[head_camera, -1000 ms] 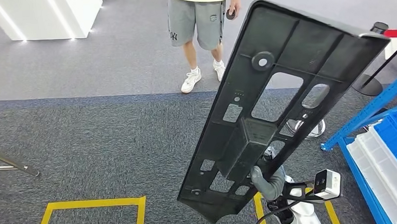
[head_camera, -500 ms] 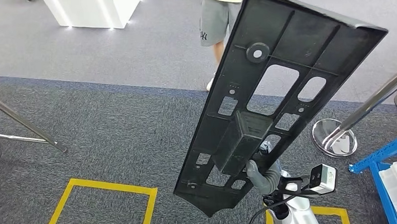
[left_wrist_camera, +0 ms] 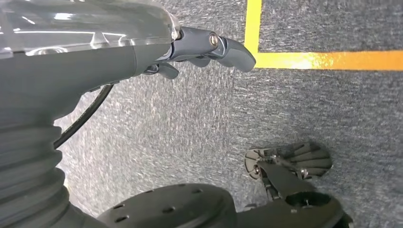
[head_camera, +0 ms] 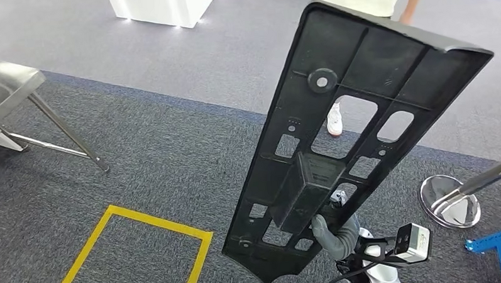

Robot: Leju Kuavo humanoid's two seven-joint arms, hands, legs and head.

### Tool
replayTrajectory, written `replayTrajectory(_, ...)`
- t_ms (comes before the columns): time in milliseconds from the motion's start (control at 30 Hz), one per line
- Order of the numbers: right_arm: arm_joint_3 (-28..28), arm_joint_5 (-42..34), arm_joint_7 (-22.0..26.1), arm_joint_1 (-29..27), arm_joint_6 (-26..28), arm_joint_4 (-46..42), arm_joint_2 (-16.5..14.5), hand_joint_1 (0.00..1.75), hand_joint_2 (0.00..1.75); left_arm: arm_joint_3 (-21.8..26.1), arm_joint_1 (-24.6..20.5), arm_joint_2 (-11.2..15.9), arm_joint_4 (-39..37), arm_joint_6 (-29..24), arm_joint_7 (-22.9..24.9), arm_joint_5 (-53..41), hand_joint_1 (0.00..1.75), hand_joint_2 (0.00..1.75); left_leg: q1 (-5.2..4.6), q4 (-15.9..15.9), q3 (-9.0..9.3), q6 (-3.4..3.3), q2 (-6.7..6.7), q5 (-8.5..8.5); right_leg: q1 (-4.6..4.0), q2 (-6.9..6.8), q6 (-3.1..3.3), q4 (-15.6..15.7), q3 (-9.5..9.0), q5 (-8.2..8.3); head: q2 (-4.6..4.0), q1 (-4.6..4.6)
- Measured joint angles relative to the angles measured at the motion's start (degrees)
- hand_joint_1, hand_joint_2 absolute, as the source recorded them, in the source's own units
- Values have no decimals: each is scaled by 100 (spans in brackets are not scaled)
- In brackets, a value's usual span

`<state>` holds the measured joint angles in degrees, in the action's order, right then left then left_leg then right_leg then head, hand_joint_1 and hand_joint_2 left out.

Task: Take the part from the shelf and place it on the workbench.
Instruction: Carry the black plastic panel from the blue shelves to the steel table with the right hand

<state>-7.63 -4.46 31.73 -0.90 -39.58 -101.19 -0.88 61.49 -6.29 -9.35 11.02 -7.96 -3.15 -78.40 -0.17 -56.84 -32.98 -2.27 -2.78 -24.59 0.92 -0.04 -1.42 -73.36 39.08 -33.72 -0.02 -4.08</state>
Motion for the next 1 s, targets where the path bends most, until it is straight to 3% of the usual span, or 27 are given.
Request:
replayTrajectory(33,0,7,-2,-7,2,-21,-1,175,175,1,-2,0,0,-9,-28,1,0,175,13,-27,1,19,-75,-12,26,25,-21,298,-124,216,0,0)
replayTrajectory(100,2,19,-10,-11,10,-75,-1,175,175,1,-16,2,0,-31,-117,5,0,175,32,-127,-34,86,-214,-55,89,253,-58,1055,-462,557,0,1)
replayTrajectory(167,9,15,-27,-38,19,-121,0,175,175,2,-38,5,0,-41,-212,16,0,175,37,-203,-108,164,-330,-78,110,429,-34,1378,-597,620,0,1)
replayTrajectory(233,18,0,-50,-71,20,-157,0,175,175,3,-50,7,0,-39,-307,13,0,175,52,-202,-157,233,-435,-65,90,350,51,1379,-591,613,0,1)
replayTrajectory(267,21,-15,-64,-78,20,-173,-1,175,175,3,-54,9,0,-36,-343,7,0,175,58,-223,-169,260,-416,-78,86,290,93,1391,-602,618,0,1)
replayTrajectory(333,26,-81,-100,-98,24,-200,-5,175,175,3,-75,10,0,-23,-373,-6,0,175,55,-544,-316,309,-169,-273,86,143,169,1417,-625,621,0,0)
replayTrajectory(400,56,-184,-192,-136,46,-216,-8,175,175,3,-97,2,0,-12,-364,-21,0,175,61,-1283,-666,347,137,-649,50,-18,214,1420,-633,606,0,-1)
replayTrajectory(467,105,-274,-329,-156,81,-231,-8,175,175,2,-106,-16,0,-8,-332,-37,0,175,76,-1842,-928,362,223,-840,19,-183,229,1419,-637,591,0,-1)
replayTrajectory(500,126,-309,-395,-155,92,-246,-8,175,175,2,-104,-26,0,-3,-309,-39,0,175,78,-1825,-905,355,240,-779,9,-259,230,1418,-644,583,0,-1)
replayTrajectory(533,146,-351,-455,-149,93,-269,-8,175,175,2,-97,-34,0,5,-280,-35,0,175,76,-1567,-757,336,270,-621,1,-328,226,1418,-659,573,0,-1)
replayTrajectory(567,163,-403,-510,-138,87,-295,-7,175,175,2,-83,-38,0,17,-251,-28,0,175,65,-1146,-525,301,356,-425,-7,-390,220,1418,-678,561,0,-1)
replayTrajectory(633,193,-542,-591,-96,58,-334,-5,175,175,3,-60,-43,0,53,-191,-13,0,175,4,-436,-156,219,573,-205,-31,-491,182,1420,-706,539,0,-1)
replayTrajectory(667,205,-612,-619,-67,37,-343,-4,175,175,3,-50,-45,0,69,-164,-7,0,175,-28,-270,-83,184,636,-179,-38,-540,157,1422,-712,534,0,-1)
replayTrajectory(733,221,-719,-675,-1,-1,-349,-2,175,175,3,-21,-51,0,87,-119,10,0,175,-60,-209,-95,133,554,-172,-43,-642,96,1449,-732,534,0,-1)
replayTrajectory(767,223,-757,-703,38,-12,-349,1,175,175,4,-2,-54,0,90,-106,29,0,175,-49,-167,-82,110,493,-149,-34,-630,64,1448,-749,519,0,0)
replayTrajectory(833,226,-834,-757,125,-46,-337,9,175,175,10,14,-63,0,82,-96,72,0,175,-16,-70,-28,46,374,-92,-17,-388,18,1243,-678,360,0,1)
replayTrajectory(900,226,-911,-797,235,-90,-274,40,175,175,21,7,-79,0,55,-90,90,0,175,-1,-37,-10,6,255,-62,-3,-91,5,583,-352,20,0,1)
replayTrajectory(933,226,-939,-809,284,-105,-227,58,175,175,25,5,-85,0,37,-87,87,0,175,-5,-40,-14,0,184,-59,-2,-37,0,203,-154,-119,0,1)
replayTrajectory(967,225,-955,-818,321,-107,-171,78,175,175,26,7,-90,0,22,-85,81,0,175,-6,-46,-14,-2,103,-59,0,-18,-7,-57,-8,-166,0,1)
replayTrajectory(1000,225,-966,-825,348,-106,-122,93,175,175,27,8,-94,0,11,-84,76,0,175,-5,-57,-12,1,16,-61,4,-11,-12,-112,43,-97,0,0)
